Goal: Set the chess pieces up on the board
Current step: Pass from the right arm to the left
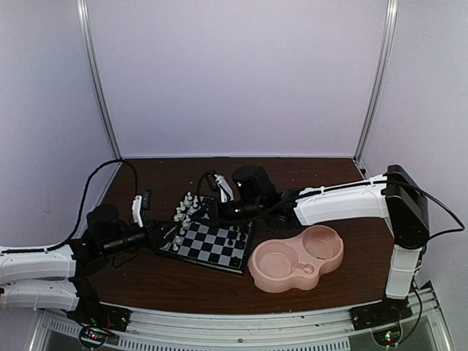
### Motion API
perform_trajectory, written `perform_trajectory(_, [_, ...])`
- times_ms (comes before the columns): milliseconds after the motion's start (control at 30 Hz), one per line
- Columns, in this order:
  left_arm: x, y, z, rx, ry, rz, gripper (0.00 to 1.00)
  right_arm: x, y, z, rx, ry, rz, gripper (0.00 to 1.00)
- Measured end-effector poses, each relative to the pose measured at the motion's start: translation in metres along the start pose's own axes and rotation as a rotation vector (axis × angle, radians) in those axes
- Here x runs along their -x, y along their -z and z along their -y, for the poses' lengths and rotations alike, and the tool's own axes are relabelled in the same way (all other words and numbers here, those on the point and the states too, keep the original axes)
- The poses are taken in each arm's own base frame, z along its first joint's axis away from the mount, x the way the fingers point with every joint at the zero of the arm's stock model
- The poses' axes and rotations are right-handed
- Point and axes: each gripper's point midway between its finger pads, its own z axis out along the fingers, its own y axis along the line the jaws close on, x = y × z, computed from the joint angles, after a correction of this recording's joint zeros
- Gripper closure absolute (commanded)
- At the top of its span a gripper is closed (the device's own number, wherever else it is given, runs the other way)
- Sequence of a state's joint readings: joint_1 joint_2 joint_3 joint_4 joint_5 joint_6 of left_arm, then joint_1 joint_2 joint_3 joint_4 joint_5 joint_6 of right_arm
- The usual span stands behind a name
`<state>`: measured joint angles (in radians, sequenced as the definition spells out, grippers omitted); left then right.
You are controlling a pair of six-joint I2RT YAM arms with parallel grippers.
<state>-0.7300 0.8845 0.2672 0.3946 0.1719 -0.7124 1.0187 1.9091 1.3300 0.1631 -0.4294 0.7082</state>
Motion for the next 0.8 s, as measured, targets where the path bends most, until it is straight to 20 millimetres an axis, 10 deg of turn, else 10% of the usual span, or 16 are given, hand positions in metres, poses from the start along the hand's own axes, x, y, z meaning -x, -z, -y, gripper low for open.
perform_trajectory(800, [-0.004, -0.020, 0.024, -0.129, 0.018, -0.056, 0.67, 0.007, 0.000, -0.013, 0.061, -0.022, 0.020, 0.88])
